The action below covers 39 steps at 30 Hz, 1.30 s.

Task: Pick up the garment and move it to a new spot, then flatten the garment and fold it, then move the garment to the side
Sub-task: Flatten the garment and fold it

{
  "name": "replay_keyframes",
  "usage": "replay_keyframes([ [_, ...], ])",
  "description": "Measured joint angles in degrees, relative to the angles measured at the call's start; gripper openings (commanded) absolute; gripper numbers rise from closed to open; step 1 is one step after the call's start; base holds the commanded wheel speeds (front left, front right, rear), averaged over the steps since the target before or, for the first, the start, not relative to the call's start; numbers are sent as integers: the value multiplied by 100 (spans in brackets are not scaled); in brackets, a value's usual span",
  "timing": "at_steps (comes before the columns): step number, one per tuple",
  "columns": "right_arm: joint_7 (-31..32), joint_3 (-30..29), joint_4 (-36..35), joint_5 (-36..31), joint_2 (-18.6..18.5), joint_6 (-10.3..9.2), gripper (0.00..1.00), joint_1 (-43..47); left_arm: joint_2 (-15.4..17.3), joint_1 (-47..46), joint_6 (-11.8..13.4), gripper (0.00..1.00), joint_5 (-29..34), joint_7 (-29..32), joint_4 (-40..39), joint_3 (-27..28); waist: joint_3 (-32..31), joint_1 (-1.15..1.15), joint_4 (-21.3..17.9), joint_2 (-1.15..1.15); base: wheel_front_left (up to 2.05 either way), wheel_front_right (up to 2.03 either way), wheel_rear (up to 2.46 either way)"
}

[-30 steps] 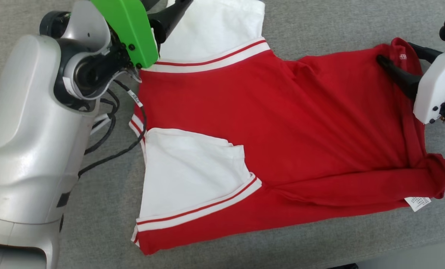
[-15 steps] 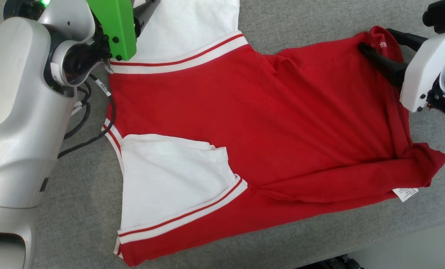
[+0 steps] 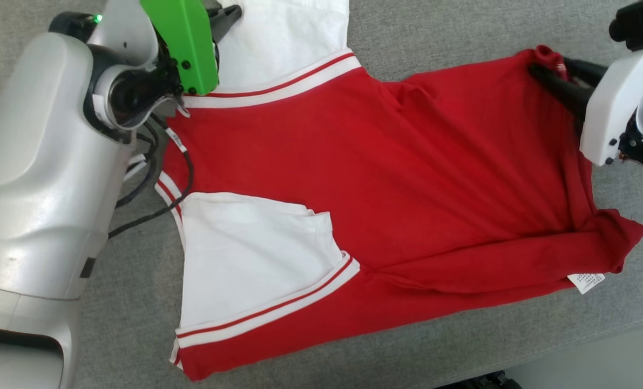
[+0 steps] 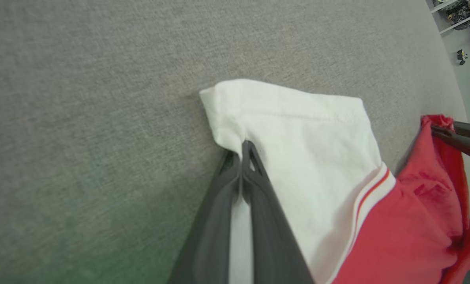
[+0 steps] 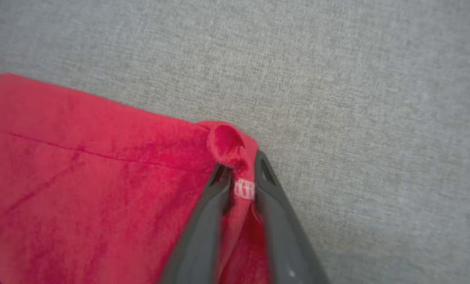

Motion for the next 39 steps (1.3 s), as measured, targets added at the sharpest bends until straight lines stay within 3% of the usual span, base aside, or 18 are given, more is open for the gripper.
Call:
replay_keyframes([
  [11, -900, 280, 305, -36, -265, 2, 0, 41, -18, 259, -147, 0, -441, -589, -352, 424, -438, 0, 166, 0, 0, 0, 0],
  [16, -1484, 339, 567, -248, -349, 2, 0, 43, -35, 631, -190, 0, -654, -662, -776, 511, -698, 0, 280, 0, 0, 0, 0],
  [24, -1874, 467, 892, -250, -424, 2, 0, 171, -105, 1267, -193, 0, -880, -887, -1555, 561, -1066, 0, 464, 0, 0, 0, 0],
  [31, -2318, 485, 1211, -234, -377, 2, 0, 633, -89, 2343, -188, 0, -927, -1101, -2932, 392, -1409, 0, 554, 0, 0, 0, 0],
  [39, -2884, 376, 989, -115, -676, 1, 0, 1435, 90, 4224, 143, 0, -814, -1472, -4609, 87, -1823, 0, 697, 0, 0, 0, 0],
])
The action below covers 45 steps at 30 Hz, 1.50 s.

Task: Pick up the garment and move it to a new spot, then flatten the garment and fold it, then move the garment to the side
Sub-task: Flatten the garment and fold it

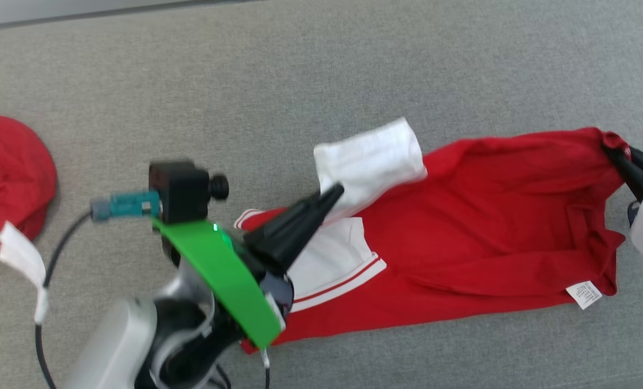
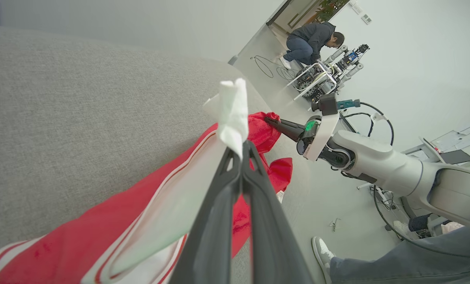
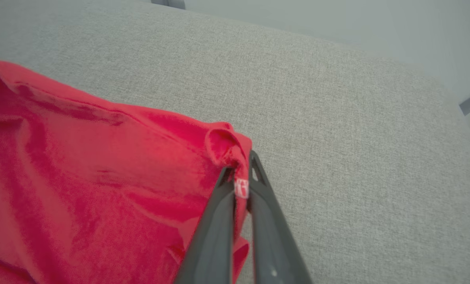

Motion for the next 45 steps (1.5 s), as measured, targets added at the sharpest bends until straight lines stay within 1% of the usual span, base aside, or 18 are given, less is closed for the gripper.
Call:
replay_keyframes([
  [4, -164, -82, -299, -9, -179, 0, 0, 451, -14, 808, 160, 0, -12, -291, -230, -57, -152, 0, 109, 0, 0, 0, 0],
  [8, -215, -133, -525, -62, -182, 0, 0, 872, -111, 1382, 151, 0, -87, -571, 30, -160, -240, 0, 200, 0, 0, 0, 0],
  [11, -213, -177, -582, -85, -175, 0, 0, 1167, -222, 1599, 102, 0, -137, -789, 289, -172, -282, 0, 240, 0, 0, 0, 0],
  [14, -187, -191, -646, -155, -194, 0, 0, 1408, -293, 1788, 65, 0, -196, -944, 427, -140, -331, 0, 256, 0, 0, 0, 0],
  [21, -57, -185, -775, -489, -412, 0, 0, 1603, -275, 1992, 16, 0, -355, -1054, 711, -31, -414, 0, 282, 0, 0, 0, 0],
  [28, 13, -98, -879, -864, -686, 0, 0, 1595, -304, 2117, -21, 0, -482, -1081, 871, -43, -481, 0, 346, 0, 0, 0, 0],
  [33, -22, -46, -980, -1168, -813, 0, 0, 1492, -364, 2146, -42, 0, -534, -1123, 1077, -45, -492, 0, 377, 0, 0, 0, 0],
  [34, -21, -34, -991, -1184, -828, 0, 4, 1491, -383, 2147, -42, 12, -546, -1141, 1140, -33, -486, 0, 379, 0, 0, 0, 0],
  [35, -14, -13, -1000, -1206, -834, 0, 20, 1491, -399, 2143, -59, 27, -544, -1171, 1218, -29, -483, 0, 383, 0, 0, 0, 0],
  [36, -10, 13, -1004, -1262, -836, 0, 43, 1492, -414, 2131, -69, 39, -543, -1196, 1288, -23, -482, 0, 388, 0, 0, 0, 0],
  [37, 0, 49, -1011, -1288, -837, 0, 74, 1498, -445, 2126, -88, 49, -544, -1227, 1379, -14, -483, 0, 393, 0, 0, 0, 0],
  [38, 45, 104, -1028, -1298, -840, 0, 90, 1512, -483, 2109, -93, 78, -543, -1268, 1491, 3, -488, 0, 398, 0, 0, 0, 0],
  [39, 49, 136, -1050, -1335, -837, 0, 100, 1536, -505, 2077, -102, 100, -531, -1312, 1600, 18, -493, 0, 400, 0, 0, 0, 0],
  [42, 116, 238, -1067, -1373, -848, 0, 100, 1593, -581, 1895, -107, 100, -400, -1517, 1930, 80, -505, 0, 389, 0, 0, 0, 0],
  [45, 165, 270, -1068, -1381, -839, 0, 100, 1621, -649, 1713, -18, 100, -165, -1786, 2279, 159, -514, 0, 341, 0, 0, 0, 0],
])
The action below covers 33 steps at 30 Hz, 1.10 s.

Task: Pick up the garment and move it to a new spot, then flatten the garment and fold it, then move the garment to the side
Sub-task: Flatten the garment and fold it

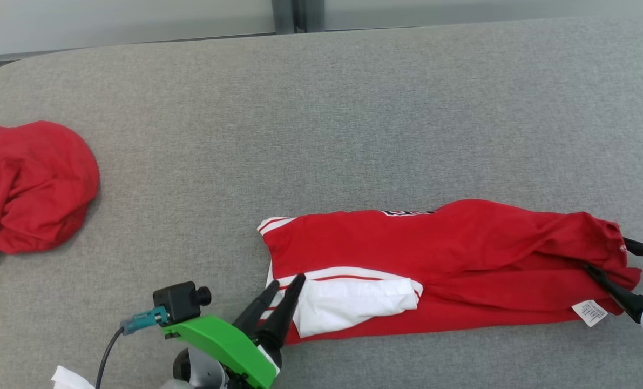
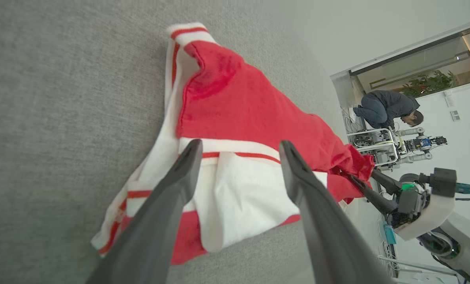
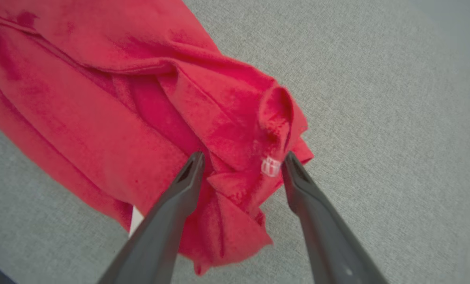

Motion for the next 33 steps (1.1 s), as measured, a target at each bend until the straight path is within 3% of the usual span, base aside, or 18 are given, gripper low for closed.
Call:
replay_keyframes([
  [5, 0, -109, 63, 62, -5, 0, 100, 24, -80, -146, 97, 100, 334, -561, 428, 141, -38, 0, -108, 0, 0, 0, 0],
  [8, -45, -378, 176, 292, -9, 0, 100, 183, 14, -226, 152, 100, 868, -1069, 614, 158, -91, 0, -143, 0, 0, 0, 0],
  [12, -135, -975, 290, 950, 103, 0, 100, 566, 42, -178, 270, 100, 1374, -1983, 637, 249, -220, 0, -154, 0, 0, 0, 0],
  [15, -152, -1415, 286, 1382, 257, 0, 100, 934, 48, 88, 420, 100, 1741, -2335, 544, 366, -341, 0, -150, 0, 0, 0, 0],
  [19, -152, -2170, 492, 1627, 735, -1, 100, 1156, -75, 526, 497, 100, 2264, -2431, 288, 583, -484, 0, -135, 0, 0, 0, 0],
  [23, 30, -2585, 745, 1516, 1513, -2, 100, 1204, -309, 875, 503, 100, 3059, -2457, -51, 973, -530, 0, -79, 0, 0, 0, 0],
  [30, 422, -2974, 1508, 808, 2415, -2, 100, 949, -559, 1207, 145, 100, 3908, -2457, -98, 1325, -504, 0, 33, 0, 0, 0, 0],
  [33, 515, -3155, 1863, 563, 2692, -2, 100, 818, -580, 1283, 35, 100, 3992, -2457, -34, 1423, -504, 0, 78, 0, 0, 0, 0],
])
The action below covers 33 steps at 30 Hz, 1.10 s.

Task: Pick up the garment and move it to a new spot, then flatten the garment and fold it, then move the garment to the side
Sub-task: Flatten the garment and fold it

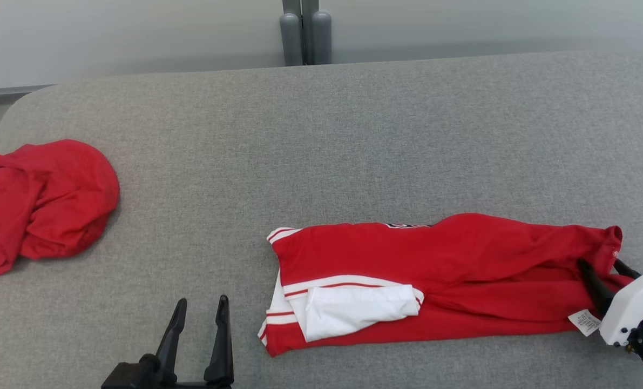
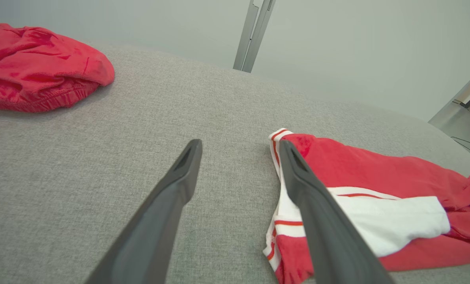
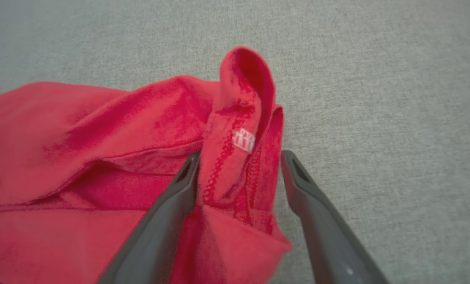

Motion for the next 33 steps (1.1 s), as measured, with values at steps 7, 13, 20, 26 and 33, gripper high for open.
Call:
replay_keyframes([
  [7, 459, -250, 495, -323, 318, 2, 100, -104, -5, 23, -23, 100, -92, 0, 36, 44, -10, 0, 84, 0, 0, 0, 0],
  [13, 895, -396, 535, -356, 404, 4, 100, -142, -5, 34, -27, 100, -111, 0, 59, 54, 31, 0, 125, 0, 0, 0, 0],
  [20, 1312, -434, 302, 2, 454, -1, 0, -96, -8, 38, -27, 100, -244, -1, 118, 3, 33, 0, 224, 0, 0, 0, 0],
  [26, 1379, -813, 337, 260, 157, 31, 0, -17, -9, 59, -27, 100, -303, -1, 159, -4, -2, 0, 320, 0, 0, 0, 0],
  [33, 1451, -1711, 657, 346, -1001, 3, 0, 64, -12, 75, -55, 100, -369, 0, 168, 79, 70, 0, 458, 0, 0, 0, 0],
])
